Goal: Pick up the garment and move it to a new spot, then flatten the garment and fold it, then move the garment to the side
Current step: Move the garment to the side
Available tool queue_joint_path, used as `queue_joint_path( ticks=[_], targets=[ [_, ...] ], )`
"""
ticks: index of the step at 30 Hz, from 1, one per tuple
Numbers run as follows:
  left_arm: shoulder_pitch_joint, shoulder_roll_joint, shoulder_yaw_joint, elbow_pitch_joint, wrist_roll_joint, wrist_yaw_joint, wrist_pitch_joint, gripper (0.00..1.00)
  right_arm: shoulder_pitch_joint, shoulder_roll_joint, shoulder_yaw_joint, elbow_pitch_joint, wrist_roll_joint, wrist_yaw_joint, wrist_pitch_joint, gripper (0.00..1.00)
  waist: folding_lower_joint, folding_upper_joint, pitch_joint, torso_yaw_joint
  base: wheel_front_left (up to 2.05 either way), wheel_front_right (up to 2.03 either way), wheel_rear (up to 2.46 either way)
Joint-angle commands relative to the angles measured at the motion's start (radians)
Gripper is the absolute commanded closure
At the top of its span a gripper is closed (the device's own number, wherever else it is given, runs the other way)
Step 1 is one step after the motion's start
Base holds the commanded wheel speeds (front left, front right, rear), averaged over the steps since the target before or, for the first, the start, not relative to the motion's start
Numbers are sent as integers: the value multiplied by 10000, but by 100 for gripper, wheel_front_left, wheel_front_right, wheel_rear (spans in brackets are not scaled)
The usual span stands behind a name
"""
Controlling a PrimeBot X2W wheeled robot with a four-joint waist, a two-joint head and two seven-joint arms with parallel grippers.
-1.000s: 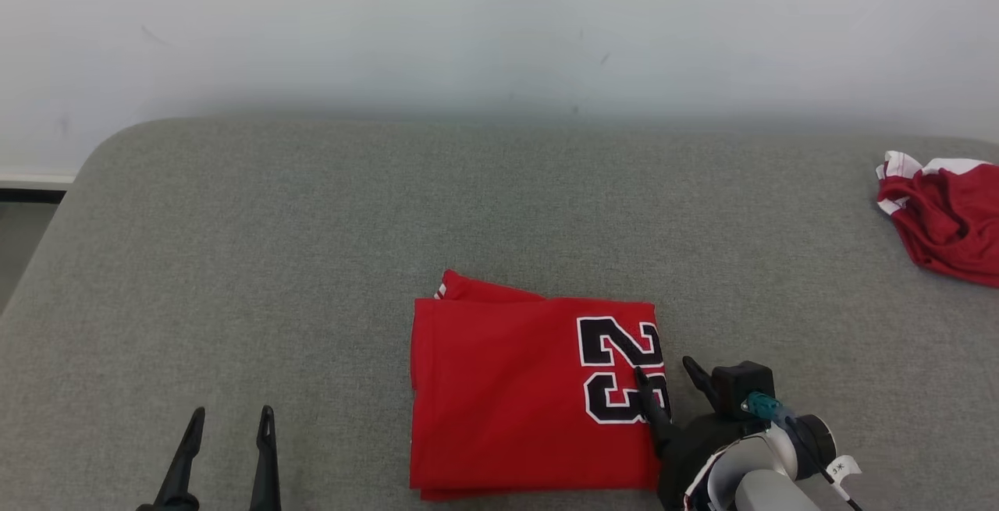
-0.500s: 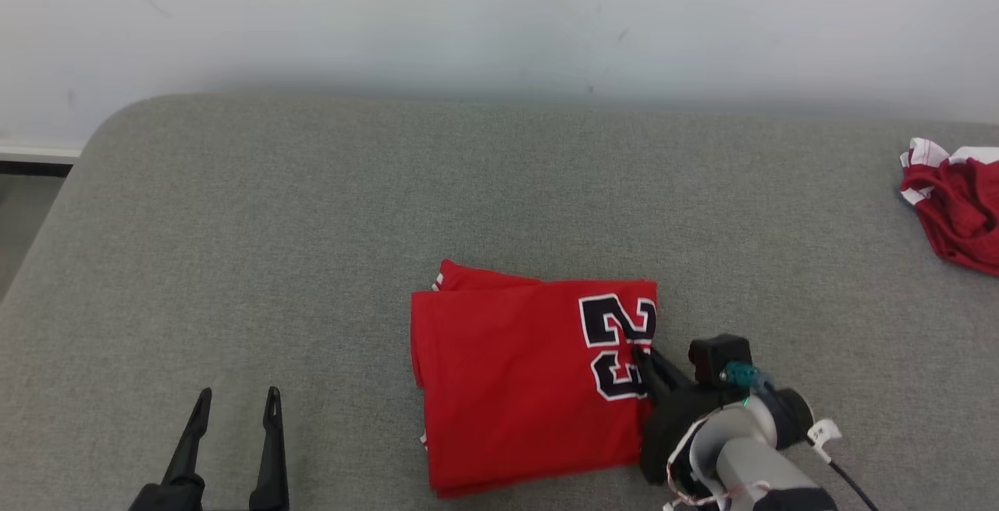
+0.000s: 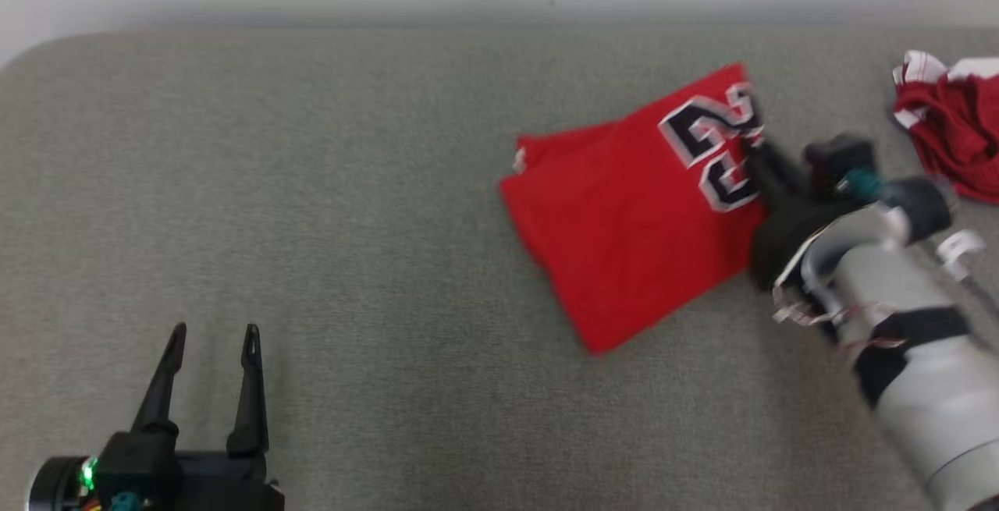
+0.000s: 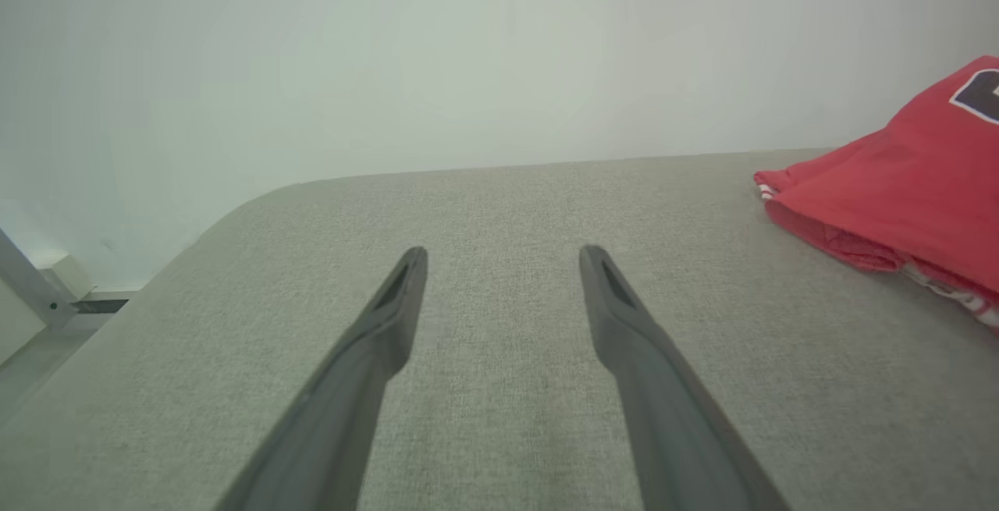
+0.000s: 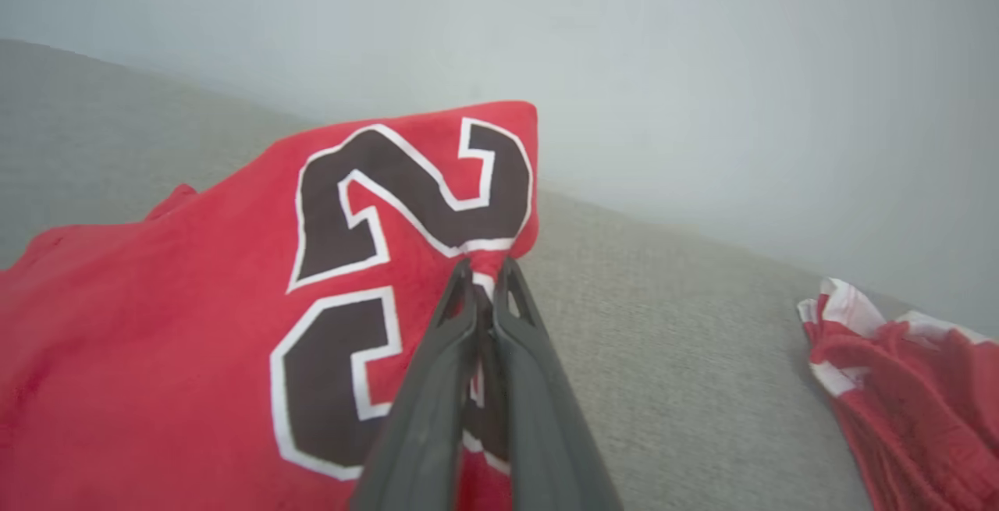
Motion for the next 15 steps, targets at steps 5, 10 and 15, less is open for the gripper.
queue_joint_path(
  ticks=[5,10,15],
  targets=[
    [-483,238,-4,-246,-119,-7,-26,0,-1053,-1152,415,-256,234,-27,155,100,-1,-2,1270,-839,0,0,0],
    [-717,442,34,-541,-136,-10,-27,0,-1856,-2210,725,-434,284,-29,345,100,-1,-2,1818,-1161,0,0,0],
    [-751,625,113,-814,-106,-1,-26,0,-2381,-2886,953,-608,319,-28,558,100,-1,-2,2175,-1446,0,0,0]
  ],
)
